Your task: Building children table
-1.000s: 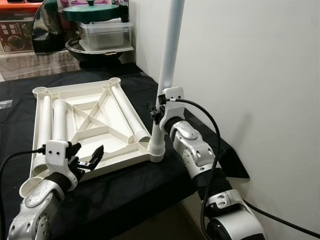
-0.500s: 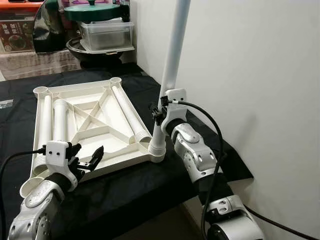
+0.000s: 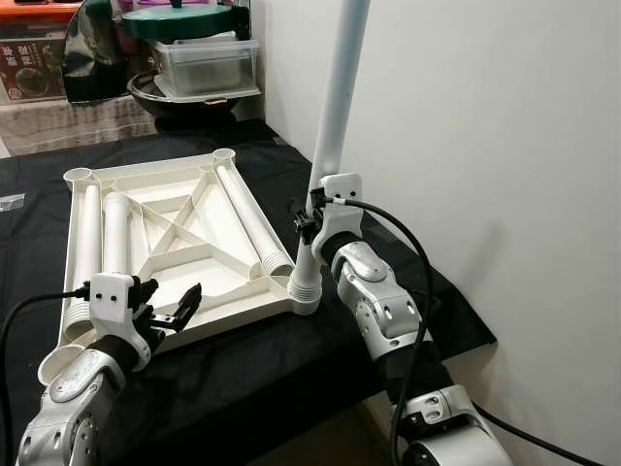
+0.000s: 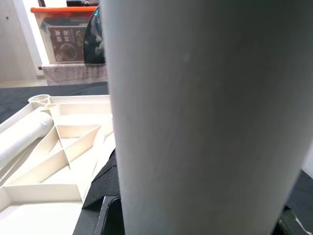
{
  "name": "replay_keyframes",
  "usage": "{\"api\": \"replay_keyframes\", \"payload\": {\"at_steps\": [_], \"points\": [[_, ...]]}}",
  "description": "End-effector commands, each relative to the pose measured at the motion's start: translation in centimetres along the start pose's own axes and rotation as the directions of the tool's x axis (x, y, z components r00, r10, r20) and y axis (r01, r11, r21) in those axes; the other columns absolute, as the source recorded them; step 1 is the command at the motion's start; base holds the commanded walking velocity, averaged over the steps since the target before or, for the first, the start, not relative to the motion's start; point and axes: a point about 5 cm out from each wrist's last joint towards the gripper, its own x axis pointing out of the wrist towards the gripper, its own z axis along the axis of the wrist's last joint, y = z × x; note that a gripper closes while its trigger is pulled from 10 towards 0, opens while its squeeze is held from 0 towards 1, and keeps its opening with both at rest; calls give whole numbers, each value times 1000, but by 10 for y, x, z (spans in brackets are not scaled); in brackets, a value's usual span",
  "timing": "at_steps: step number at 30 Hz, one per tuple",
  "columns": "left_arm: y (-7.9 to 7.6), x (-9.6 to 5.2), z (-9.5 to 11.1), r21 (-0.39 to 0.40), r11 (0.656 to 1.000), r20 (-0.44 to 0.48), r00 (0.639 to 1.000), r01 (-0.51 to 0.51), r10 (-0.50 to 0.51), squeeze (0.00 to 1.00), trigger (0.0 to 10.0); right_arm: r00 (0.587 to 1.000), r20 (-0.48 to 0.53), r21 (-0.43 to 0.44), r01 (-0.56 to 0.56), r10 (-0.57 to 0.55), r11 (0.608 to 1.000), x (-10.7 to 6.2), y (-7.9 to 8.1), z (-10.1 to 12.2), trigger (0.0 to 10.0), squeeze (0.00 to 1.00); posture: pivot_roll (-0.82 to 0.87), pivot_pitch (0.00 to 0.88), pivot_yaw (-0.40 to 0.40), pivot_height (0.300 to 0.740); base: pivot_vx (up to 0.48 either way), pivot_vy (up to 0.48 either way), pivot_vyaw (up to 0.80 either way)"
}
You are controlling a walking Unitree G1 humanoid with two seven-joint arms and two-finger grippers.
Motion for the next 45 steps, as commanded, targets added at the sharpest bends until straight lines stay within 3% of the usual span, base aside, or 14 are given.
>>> {"api": "replay_keyframes", "payload": {"at_steps": [1,34,35,45], "points": [[-1,2,-1,12,1000,-8,1000,9,-9,0,10000,994,-110,-2,18,-18,1000,-3,-6,-22,10000,0,50,0,-73,740,0,0,0],[-2,4,-4,14,1000,-12,1000,17,-17,0,10000,998,-57,-13,8,-9,1000,-3,-5,-10,10000,0,45,0,-71,740,0,0,0],[-2,4,-4,15,1000,-12,1000,18,-17,0,10000,999,-53,-12,8,-9,1000,-3,-5,-9,10000,114,45,0,-71,740,0,0,0],[-2,4,-4,15,1000,-13,1000,18,-18,0,10000,999,-36,-18,10,-11,1000,-2,-5,-3,10000,118,43,0,-70,740,0,0,0]]}}
